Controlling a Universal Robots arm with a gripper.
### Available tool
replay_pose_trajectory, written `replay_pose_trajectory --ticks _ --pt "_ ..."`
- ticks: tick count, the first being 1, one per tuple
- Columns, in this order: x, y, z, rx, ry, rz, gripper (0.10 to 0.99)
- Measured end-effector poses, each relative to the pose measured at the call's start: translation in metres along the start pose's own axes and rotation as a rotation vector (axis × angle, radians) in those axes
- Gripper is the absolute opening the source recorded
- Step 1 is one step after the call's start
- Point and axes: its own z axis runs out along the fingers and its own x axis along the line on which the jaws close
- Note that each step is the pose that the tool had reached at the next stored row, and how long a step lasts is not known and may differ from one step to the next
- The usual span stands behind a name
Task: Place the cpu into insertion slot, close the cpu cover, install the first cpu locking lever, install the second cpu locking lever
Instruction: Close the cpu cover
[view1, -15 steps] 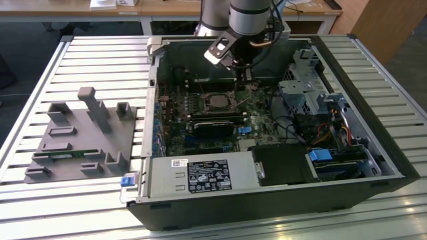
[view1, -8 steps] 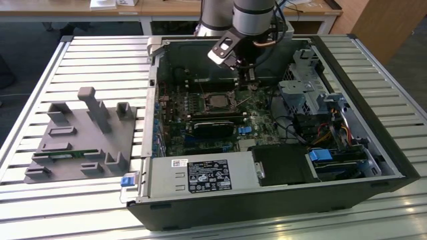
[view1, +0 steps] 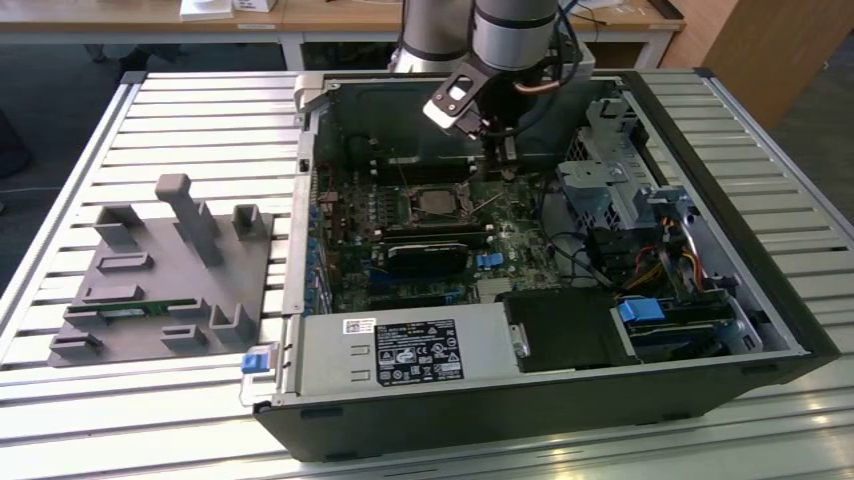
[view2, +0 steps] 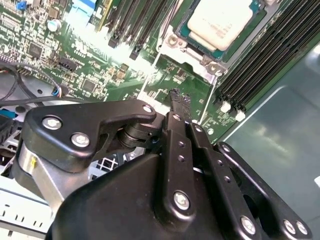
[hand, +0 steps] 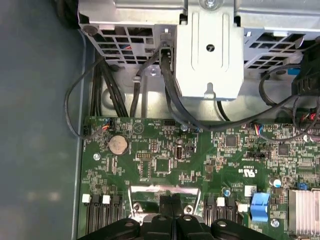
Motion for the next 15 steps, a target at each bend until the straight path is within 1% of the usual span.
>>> replay_pose_trajectory --ticks 3,6,7,10,11,15 --pt "-0.0001 0.0043 0.0003 0.000 0.0001 0.000 0.106" --pt "-0.0001 0.0065 0.0004 0.001 -0.0001 0.000 0.106" --pt "-0.0002 0.0065 -0.0004 0.001 -0.0003 0.000 0.106" --pt "0.0000 0.0070 -0.0073 0.001 0.0000 0.000 0.106" --pt "0.0000 0.0073 -0.0083 0.001 -0.0001 0.000 0.106" --pt "0.0000 0.0115 -0.0080 0.002 0.0000 0.000 0.106"
